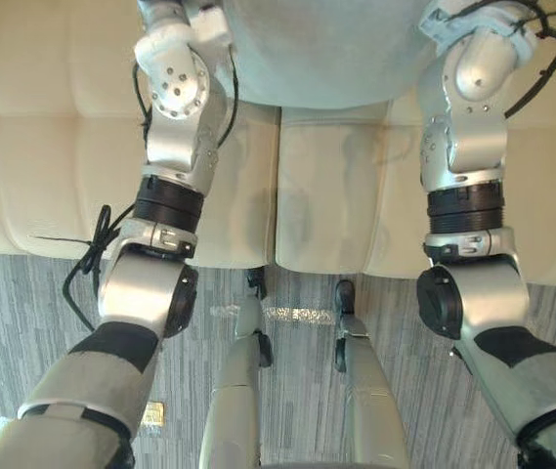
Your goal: Pick up cushions and gather them together orderly.
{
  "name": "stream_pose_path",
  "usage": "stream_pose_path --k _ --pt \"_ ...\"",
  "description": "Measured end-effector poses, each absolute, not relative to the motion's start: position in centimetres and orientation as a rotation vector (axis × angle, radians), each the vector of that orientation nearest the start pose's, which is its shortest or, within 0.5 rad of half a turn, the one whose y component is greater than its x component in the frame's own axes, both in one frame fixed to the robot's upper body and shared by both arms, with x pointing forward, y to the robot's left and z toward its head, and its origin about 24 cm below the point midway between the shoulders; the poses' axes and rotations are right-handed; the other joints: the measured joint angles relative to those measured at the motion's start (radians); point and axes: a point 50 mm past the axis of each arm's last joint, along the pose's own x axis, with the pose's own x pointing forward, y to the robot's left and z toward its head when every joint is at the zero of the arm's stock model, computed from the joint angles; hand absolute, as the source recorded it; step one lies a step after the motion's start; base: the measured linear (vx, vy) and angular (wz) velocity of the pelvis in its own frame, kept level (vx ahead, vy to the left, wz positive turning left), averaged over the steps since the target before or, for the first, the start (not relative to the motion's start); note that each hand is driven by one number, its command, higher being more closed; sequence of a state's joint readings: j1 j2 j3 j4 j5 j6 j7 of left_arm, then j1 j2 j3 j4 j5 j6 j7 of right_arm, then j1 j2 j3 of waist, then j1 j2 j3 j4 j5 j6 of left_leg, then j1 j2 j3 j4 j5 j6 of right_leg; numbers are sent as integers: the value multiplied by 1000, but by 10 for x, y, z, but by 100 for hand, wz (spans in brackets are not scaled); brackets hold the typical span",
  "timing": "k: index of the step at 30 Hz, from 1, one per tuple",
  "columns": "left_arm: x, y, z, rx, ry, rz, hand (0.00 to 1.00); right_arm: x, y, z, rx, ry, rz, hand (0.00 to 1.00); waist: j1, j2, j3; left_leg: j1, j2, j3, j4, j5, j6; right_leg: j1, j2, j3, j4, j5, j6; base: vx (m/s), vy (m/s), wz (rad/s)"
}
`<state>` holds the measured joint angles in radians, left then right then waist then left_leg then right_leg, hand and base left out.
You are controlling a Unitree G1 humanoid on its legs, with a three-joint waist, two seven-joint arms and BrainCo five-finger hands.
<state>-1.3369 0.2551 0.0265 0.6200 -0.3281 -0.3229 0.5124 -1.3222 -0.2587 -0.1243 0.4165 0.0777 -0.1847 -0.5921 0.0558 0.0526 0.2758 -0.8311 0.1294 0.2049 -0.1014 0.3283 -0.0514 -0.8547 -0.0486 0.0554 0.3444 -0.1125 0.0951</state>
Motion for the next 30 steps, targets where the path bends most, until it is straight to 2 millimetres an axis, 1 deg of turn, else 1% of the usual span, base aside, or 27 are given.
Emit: stream_pose_path --k 2,5,6,7,8,9,10,11,12,13,14,15,16,18,19,20,21,22,23,24,25,26,27,28,29,30 --pt "362 145 376 -391 -943 279 0 333 -161 400 258 -1075 -446 0 0 -2 1 0 3 2 0 0 0 0 0 -15 1 0 0 57 -30 3" --pt "364 159 371 -410 -933 319 0 329 -191 392 313 -1072 -533 0 -2 -4 3 6 2 2 0 0 0 0 0 -23 24 0 0 66 -14 9" --pt "364 161 370 -406 -934 322 0 328 -196 391 317 -1074 -546 0 -1 -6 3 7 2 2 0 0 0 0 -1 -25 29 0 0 49 0 11" --pt "364 176 367 -388 -936 347 0 325 -216 385 306 -1081 -583 0 -4 -8 4 14 2 2 0 0 0 0 0 -30 48 -1 -1 38 0 10" --pt "364 182 365 -384 -935 359 0 324 -222 383 300 -1082 -595 0 -4 -8 4 16 2 1 0 0 0 0 0 -32 54 -1 -1 49 2 11" --pt "362 200 361 -379 -933 397 0 320 -240 380 307 -1084 -630 0 -5 -8 5 19 3 1 0 0 0 0 0 -39 65 -1 0 31 2 7" --pt "360 223 356 -393 -928 452 0 315 -262 376 324 -1075 -668 0 -5 -10 6 24 4 1 0 0 0 0 0 -41 74 -1 0 35 2 5" --pt "358 234 353 -396 -927 481 0 313 -272 374 329 -1074 -685 0 -5 -11 6 25 4 1 0 0 0 1 1 -41 78 -1 0 0 0 0" --pt "353 257 346 -394 -922 540 0 308 -291 369 319 -1067 -716 0 -6 -11 6 29 5 1 0 0 0 1 2 -43 85 -1 0 0 0 0" --pt "350 267 342 -389 -919 567 0 306 -299 367 310 -1059 -726 0 -7 -11 6 31 6 1 0 0 0 2 3 -44 87 0 0 0 0 0" --pt "344 290 331 -379 -904 623 0 304 -321 357 300 -1014 -751 0 -8 -13 7 43 10 1 0 0 0 15 8 -46 88 0 0 0 0 0" --pt "342 294 328 -375 -900 633 0 305 -325 354 305 -1002 -751 0 -8 -15 9 48 12 1 0 0 0 19 9 -46 88 0 0 0 0 0" --pt "340 305 318 -357 -879 653 0 309 -333 342 308 -951 -742 0 -7 -25 12 72 18 1 0 -1 1 43 16 -47 88 0 -1 0 0 0" --pt "340 313 294 -330 -819 652 0 313 -338 320 302 -886 -708 0 -7 -32 11 115 26 1 0 -1 1 89 25 -53 86 0 -1 12 -29 4" --pt "340 314 289 -321 -806 651 0 313 -339 315 301 -874 -705 0 -7 -34 10 121 27 1 0 -1 1 96 26 -53 85 -1 -1 29 -35 3" --pt "337 318 267 -294 -761 660 0 312 -343 297 278 -834 -700 0 -8 -39 8 150 31 2 0 -1 1 127 30 -53 81 -1 -1 28 -30 1" --pt "335 319 260 -289 -753 658 0 311 -343 292 266 -825 -697 0 -9 -41 6 155 32 2 0 -1 1 133 30 -53 80 -1 -1 45 -44 0" --pt "331 318 239 -274 -714 656 0 308 -343 275 231 -798 -687 0 -10 -42 6 172 32 3 0 -1 1 153 30 -54 71 -1 -1 37 -34 -3" --pt "330 315 220 -270 -667 650 0 306 -341 260 214 -766 -678 0 -10 -43 6 185 31 4 0 -1 1 166 30 -53 67 -1 -1 38 -39 -3" --pt "328 307 188 -265 -583 640 0 304 -335 232 204 -704 -660 0 -13 -44 5 207 29 3 0 -2 2 189 29 -53 64 -1 -1 0 0 0" --pt "327 304 176 -262 -551 635 0 303 -333 221 201 -677 -657 0 -15 -45 5 215 29 4 0 -3 3 198 28 -53 62 -2 -1 17 -32 -1" --pt "323 286 133 -247 -413 590 0 300 -322 182 187 -571 -648 0 -15 -48 4 259 26 4 0 -20 1 245 25 -55 51 -13 -7 11 -35 4" --pt "316 268 95 -220 -291 534 0 293 -314 142 177 -453 -647 0 -17 -64 -6 298 15 9 0 -43 -1 285 13 -59 51 -49 -22 15 -43 6" --pt "311 261 80 -207 -241 509 0 289 -310 124 180 -398 -648 0 -17 -71 -10 314 10 10 0 -49 -4 301 9 -60 49 -62 -28 -7 -45 9" --pt "298 244 48 -177 -129 448 0 276 -299 86 168 -268 -643 0 -17 -87 -24 340 1 10 -1 -59 -6 335 -2 -73 36 -85 -41 -29 -44 4" --pt "287 235 28 -161 -57 412 0 268 -291 63 160 -186 -631 0 -14 -92 -28 361 0 11 -1 -76 -11 360 -2 -80 27 -93 -50 -77 -49 3"
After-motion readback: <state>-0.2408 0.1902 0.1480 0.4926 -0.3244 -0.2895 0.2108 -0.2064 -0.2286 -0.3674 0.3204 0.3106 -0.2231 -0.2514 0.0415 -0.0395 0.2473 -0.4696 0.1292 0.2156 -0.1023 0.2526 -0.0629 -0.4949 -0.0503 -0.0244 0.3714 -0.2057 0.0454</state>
